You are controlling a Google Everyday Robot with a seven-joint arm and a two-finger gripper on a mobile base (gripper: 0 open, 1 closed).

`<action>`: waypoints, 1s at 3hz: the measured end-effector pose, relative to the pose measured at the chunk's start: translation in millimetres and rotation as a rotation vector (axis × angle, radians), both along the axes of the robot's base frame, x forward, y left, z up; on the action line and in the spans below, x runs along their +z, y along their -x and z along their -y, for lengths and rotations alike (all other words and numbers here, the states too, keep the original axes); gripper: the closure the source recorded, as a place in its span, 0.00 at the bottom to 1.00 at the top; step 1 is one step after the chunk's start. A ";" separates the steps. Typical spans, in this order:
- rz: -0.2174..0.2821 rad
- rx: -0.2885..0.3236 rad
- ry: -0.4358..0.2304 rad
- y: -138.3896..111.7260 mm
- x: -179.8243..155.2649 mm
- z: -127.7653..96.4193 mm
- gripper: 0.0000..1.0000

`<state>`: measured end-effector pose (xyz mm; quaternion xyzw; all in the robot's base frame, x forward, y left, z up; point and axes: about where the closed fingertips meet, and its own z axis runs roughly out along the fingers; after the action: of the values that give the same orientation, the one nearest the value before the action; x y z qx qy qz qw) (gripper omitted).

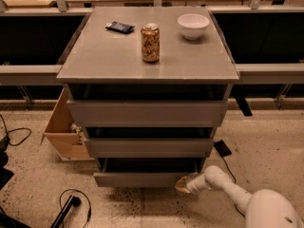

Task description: Close bottom drawer

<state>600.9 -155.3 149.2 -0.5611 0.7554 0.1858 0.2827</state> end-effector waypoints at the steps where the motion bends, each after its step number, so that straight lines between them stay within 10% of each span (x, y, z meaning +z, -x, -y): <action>1: 0.013 -0.023 0.004 -13.2 2.6 4.4 1.00; 3: 0.020 -0.055 0.008 -25.1 3.3 9.0 1.00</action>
Offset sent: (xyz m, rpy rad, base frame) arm 0.1102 -0.0374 0.0182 -0.0370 -0.0742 -0.1888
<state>626.0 -164.3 152.5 -0.5434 0.7683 0.1692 0.2930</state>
